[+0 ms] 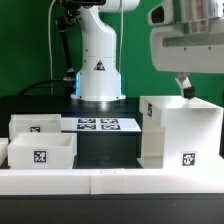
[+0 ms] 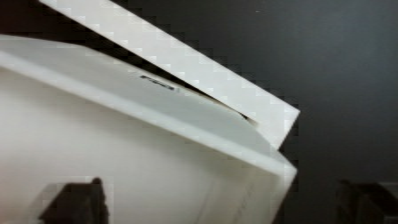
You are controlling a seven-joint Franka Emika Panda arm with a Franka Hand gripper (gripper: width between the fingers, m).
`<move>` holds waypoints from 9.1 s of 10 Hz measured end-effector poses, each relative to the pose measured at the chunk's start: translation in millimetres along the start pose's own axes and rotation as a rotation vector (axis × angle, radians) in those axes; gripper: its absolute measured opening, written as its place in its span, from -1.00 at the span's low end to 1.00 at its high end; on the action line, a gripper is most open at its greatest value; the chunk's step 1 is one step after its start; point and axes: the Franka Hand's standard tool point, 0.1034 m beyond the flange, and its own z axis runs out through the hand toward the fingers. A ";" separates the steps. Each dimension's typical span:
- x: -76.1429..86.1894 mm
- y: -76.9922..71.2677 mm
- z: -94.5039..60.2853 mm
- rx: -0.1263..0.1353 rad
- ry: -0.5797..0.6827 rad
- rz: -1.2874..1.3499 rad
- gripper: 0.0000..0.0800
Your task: Assemble drawer
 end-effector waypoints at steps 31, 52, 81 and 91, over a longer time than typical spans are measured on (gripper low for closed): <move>161.4 186.0 47.9 -0.152 0.089 -1.105 0.62; 148.1 196.5 87.3 -0.171 0.059 -1.114 -0.90; 106.8 155.5 85.6 -0.269 -0.139 -2.619 -0.90; 83.2 138.6 97.4 -0.264 -0.122 -2.655 -0.90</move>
Offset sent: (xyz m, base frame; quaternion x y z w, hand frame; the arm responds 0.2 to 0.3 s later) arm 0.0000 0.0000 0.0000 0.0000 0.0000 0.0000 1.0000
